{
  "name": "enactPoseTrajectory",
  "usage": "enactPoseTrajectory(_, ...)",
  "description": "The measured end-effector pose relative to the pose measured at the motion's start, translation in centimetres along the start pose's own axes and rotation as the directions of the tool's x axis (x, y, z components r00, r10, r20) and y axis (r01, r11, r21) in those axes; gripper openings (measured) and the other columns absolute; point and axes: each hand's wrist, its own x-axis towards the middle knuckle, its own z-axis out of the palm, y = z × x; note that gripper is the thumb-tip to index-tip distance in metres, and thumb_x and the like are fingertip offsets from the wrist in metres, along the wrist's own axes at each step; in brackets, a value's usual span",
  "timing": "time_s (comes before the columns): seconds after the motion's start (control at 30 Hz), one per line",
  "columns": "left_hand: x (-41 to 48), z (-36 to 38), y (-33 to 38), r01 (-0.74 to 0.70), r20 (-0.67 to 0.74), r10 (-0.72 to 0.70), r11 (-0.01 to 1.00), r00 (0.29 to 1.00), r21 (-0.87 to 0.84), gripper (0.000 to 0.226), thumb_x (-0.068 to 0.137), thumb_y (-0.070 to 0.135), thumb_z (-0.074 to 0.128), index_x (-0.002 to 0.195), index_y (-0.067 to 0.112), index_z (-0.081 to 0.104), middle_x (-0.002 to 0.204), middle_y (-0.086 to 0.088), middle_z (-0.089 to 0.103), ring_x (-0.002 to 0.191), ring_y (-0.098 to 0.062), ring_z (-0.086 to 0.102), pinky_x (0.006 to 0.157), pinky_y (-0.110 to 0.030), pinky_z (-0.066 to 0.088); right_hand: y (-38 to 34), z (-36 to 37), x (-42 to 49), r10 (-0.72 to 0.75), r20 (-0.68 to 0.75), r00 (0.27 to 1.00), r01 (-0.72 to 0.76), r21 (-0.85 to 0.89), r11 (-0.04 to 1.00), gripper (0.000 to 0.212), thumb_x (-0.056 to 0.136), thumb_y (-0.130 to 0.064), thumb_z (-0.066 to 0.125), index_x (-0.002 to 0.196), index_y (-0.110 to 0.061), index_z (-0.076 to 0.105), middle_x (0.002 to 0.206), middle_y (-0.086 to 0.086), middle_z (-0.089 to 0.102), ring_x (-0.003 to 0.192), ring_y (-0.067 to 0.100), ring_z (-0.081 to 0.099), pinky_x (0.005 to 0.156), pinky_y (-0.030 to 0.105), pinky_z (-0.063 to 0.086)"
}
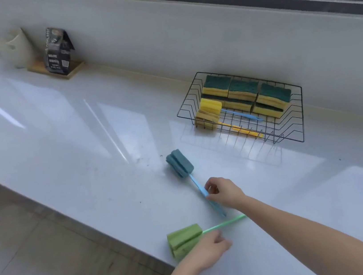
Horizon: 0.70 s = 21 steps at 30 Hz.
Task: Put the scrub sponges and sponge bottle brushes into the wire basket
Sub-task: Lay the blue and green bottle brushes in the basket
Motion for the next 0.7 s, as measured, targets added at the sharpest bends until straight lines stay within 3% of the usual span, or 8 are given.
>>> enactPoseTrajectory(0.1, 0.4, 0.3, 0.2, 0.004, -0.127, -0.009, 0.999, 0.992, -0.041, 0.019, 0.089, 0.025, 0.053, 0.076, 0.021, 0.040, 0.075, 0.007, 0.043, 0.064, -0.008, 0.042, 0.058, -0.022, 0.034, 0.4, 0.0, -0.7, -0.002, -0.029, 1.000, 0.001, -0.010, 1.000, 0.016, 0.077, -0.011, 0.058, 0.082, -0.025, 0.052, 0.083, -0.006, 0.057, 0.079, 0.017, 0.052, 0.075, 0.035, 0.048)
enactPoseTrajectory(0.17, 0.4, 0.4, 0.3, 0.033, -0.167, -0.058, 0.988, 0.984, -0.150, 0.014, 0.090, 0.026, 0.052, 0.101, 0.019, 0.047, 0.089, 0.007, 0.048, 0.075, -0.009, 0.051, 0.065, -0.022, 0.041, 0.7, 0.1, -1.2, 0.002, -0.035, 0.999, -0.001, 0.017, 1.000, 0.017, 0.078, -0.008, 0.056, 0.083, -0.024, 0.052, 0.085, -0.004, 0.058, 0.079, 0.019, 0.053, 0.078, 0.037, 0.049)
enactPoseTrajectory(0.23, 0.7, 0.5, -0.1, 0.042, -0.190, -0.111, 0.942, 0.975, -0.334, 0.047, 0.093, 0.025, 0.050, 0.135, 0.013, 0.034, 0.110, 0.006, 0.050, 0.083, -0.007, 0.059, 0.065, -0.018, 0.047, 1.3, 0.3, -1.7, 0.001, -0.017, 1.000, 0.000, 0.041, 0.999, 0.019, 0.080, -0.006, 0.054, 0.090, -0.022, 0.057, 0.085, -0.002, 0.058, 0.077, 0.019, 0.053, 0.078, 0.037, 0.050)
enactPoseTrajectory(0.27, 0.6, 0.6, -0.2, 0.034, -0.215, -0.135, 0.908, 0.967, -0.418, 0.051, 0.094, 0.023, 0.050, 0.139, 0.010, 0.030, 0.119, 0.002, 0.051, 0.086, -0.008, 0.061, 0.065, -0.018, 0.049, 1.6, 0.4, -2.0, -0.008, -0.008, 1.000, 0.008, 0.041, 0.999, 0.022, 0.082, -0.007, 0.053, 0.097, -0.020, 0.059, 0.084, -0.001, 0.059, 0.076, 0.019, 0.053, 0.077, 0.035, 0.049)
enactPoseTrajectory(0.33, 0.5, 0.5, 0.0, -0.023, -0.279, -0.172, 0.815, 0.945, -0.579, 0.033, 0.094, 0.017, 0.049, 0.127, 0.011, 0.045, 0.120, -0.005, 0.056, 0.087, -0.012, 0.063, 0.066, -0.021, 0.050, 2.2, 0.9, -2.6, -0.040, 0.002, 0.999, 0.040, 0.026, 0.999, 0.028, 0.086, -0.010, 0.050, 0.110, -0.019, 0.061, 0.086, 0.000, 0.059, 0.076, 0.019, 0.052, 0.074, 0.032, 0.046)
enactPoseTrajectory(0.43, 0.4, 0.7, 0.3, -0.061, -0.280, -0.227, 0.667, 0.933, -0.743, 0.014, 0.095, 0.015, 0.048, 0.107, 0.014, 0.055, 0.100, -0.004, 0.065, 0.090, -0.017, 0.064, 0.071, -0.026, 0.050, 2.7, 1.3, -3.6, -0.058, 0.010, 0.998, 0.058, 0.021, 0.998, 0.027, 0.087, -0.014, 0.051, 0.110, -0.021, 0.064, 0.090, 0.003, 0.063, 0.079, 0.019, 0.054, 0.076, 0.033, 0.047)
enactPoseTrajectory(0.6, 0.8, 1.4, 0.5, -0.046, -0.296, -0.265, 0.669, 0.918, -0.742, 0.011, 0.094, 0.014, 0.049, 0.094, 0.018, 0.059, 0.090, -0.002, 0.064, 0.081, -0.014, 0.063, 0.067, -0.025, 0.047, 3.1, 1.5, -4.9, -0.038, 0.011, 0.999, 0.037, 0.041, 0.998, 0.019, 0.085, -0.014, 0.048, 0.096, -0.018, 0.063, 0.093, 0.005, 0.065, 0.087, 0.023, 0.058, 0.077, 0.036, 0.047)
enactPoseTrajectory(0.7, 1.0, 1.5, 0.7, -0.064, -0.358, -0.291, 0.691, 0.887, -0.720, 0.012, 0.094, 0.013, 0.049, 0.091, 0.019, 0.059, 0.083, 0.001, 0.063, 0.073, -0.012, 0.063, 0.061, -0.023, 0.043, 3.7, 0.9, -5.2, 0.018, -0.005, 1.000, -0.017, 0.086, 0.996, 0.015, 0.086, -0.013, 0.042, 0.090, -0.020, 0.055, 0.082, 0.000, 0.058, 0.077, 0.023, 0.053, 0.069, 0.035, 0.042)
